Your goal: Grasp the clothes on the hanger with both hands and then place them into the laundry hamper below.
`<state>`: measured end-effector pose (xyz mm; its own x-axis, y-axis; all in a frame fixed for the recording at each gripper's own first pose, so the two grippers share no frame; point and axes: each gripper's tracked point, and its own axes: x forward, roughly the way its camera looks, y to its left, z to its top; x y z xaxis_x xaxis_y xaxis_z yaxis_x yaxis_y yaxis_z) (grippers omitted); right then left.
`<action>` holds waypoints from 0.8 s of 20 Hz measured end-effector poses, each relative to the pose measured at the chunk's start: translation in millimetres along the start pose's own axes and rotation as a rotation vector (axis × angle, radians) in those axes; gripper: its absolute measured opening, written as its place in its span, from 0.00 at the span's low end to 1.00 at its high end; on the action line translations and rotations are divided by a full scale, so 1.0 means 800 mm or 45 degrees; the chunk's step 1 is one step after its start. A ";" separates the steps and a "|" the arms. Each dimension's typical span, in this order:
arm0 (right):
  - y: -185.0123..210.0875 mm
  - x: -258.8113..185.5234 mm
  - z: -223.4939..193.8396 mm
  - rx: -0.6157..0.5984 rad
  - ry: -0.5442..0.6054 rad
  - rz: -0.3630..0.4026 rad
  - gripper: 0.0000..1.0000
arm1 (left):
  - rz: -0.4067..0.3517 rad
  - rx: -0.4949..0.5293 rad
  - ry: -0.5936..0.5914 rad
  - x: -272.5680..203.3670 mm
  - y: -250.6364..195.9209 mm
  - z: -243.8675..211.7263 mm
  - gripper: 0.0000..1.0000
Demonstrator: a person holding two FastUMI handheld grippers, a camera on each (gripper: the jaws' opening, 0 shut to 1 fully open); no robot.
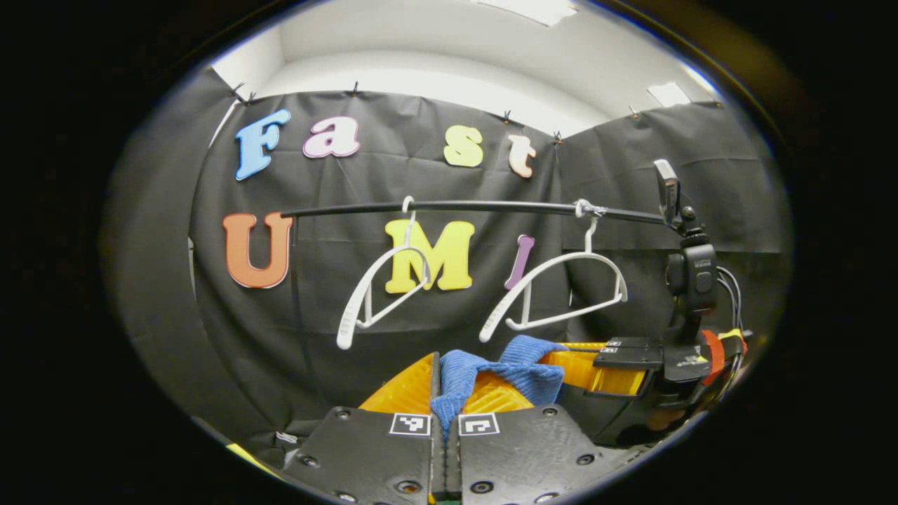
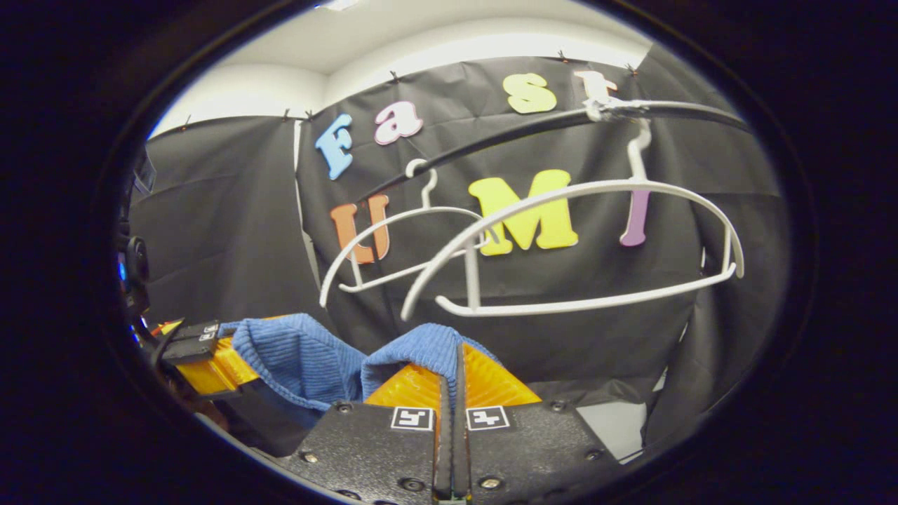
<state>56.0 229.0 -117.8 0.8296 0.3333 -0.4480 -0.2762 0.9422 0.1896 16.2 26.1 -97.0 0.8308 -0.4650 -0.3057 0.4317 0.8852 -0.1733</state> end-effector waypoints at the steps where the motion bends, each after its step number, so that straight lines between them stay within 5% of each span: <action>1: 0.007 0.001 0.005 -0.007 -0.011 0.011 0.04 | -0.003 0.001 -0.008 0.001 0.002 0.005 0.01; 7: 0.011 0.016 -0.023 -0.003 0.030 0.013 0.05 | 0.022 0.013 0.037 0.004 0.020 -0.019 0.01; 16: -0.028 0.049 -0.130 0.074 0.206 -0.082 0.04 | 0.067 -0.014 0.258 0.041 0.051 -0.136 0.01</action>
<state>44.4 224.7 -230.3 0.7543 0.2776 -0.5950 -0.1921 0.9599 0.2042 22.8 45.9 -215.5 0.7640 -0.4118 -0.4968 0.3847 0.9088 -0.1616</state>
